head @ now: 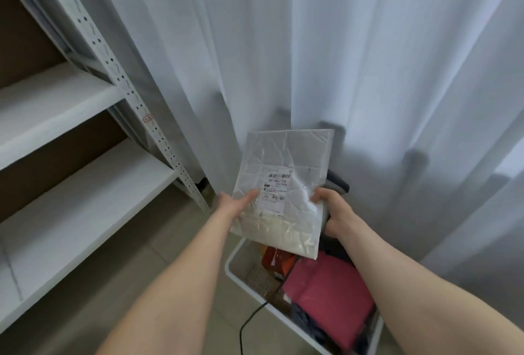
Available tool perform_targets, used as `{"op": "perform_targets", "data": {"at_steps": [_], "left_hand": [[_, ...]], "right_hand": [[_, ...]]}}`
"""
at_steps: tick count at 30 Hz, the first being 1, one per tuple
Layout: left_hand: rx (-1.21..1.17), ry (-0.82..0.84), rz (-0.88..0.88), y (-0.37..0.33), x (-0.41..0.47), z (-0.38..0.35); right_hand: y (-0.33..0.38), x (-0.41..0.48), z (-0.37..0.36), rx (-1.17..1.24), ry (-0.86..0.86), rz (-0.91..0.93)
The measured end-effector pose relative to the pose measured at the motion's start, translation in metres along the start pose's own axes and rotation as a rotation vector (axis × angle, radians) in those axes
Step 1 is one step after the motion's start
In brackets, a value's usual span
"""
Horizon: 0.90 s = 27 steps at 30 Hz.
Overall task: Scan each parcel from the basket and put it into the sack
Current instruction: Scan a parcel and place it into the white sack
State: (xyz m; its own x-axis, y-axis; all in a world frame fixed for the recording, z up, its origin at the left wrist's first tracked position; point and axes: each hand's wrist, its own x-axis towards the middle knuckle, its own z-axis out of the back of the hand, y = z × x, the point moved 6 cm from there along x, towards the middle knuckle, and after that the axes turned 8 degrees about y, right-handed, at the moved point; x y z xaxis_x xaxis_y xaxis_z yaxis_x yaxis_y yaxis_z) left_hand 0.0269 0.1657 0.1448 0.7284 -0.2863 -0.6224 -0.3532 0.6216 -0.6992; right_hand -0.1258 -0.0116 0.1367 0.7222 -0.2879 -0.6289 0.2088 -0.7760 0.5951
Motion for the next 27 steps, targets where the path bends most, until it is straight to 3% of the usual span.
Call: {"op": "perform_targets", "data": {"at_steps": [5, 8, 11, 14, 21, 27], "left_hand": [[-0.009, 0.068, 0.044, 0.011, -0.002, 0.054], [-0.112, 0.046, 0.034, 0.01, -0.006, 0.085], [-0.173, -0.076, -0.034, -0.004, -0.029, 0.113], [-0.186, -0.175, -0.092, -0.01, -0.036, 0.134], [-0.169, -0.291, -0.155, -0.024, -0.043, 0.16], [-0.244, -0.347, -0.166, -0.025, -0.043, 0.183]], "right_hand": [[0.004, -0.021, -0.049, -0.087, 0.084, 0.015], [0.013, -0.02, -0.06, -0.143, -0.058, 0.125], [0.018, -0.024, -0.063, -0.149, -0.246, 0.197], [0.02, -0.028, -0.073, -0.189, -0.299, 0.228], [0.001, -0.039, -0.148, -0.359, 0.086, 0.166], [-0.016, -0.049, -0.184, -0.598, 0.199, 0.15]]}}
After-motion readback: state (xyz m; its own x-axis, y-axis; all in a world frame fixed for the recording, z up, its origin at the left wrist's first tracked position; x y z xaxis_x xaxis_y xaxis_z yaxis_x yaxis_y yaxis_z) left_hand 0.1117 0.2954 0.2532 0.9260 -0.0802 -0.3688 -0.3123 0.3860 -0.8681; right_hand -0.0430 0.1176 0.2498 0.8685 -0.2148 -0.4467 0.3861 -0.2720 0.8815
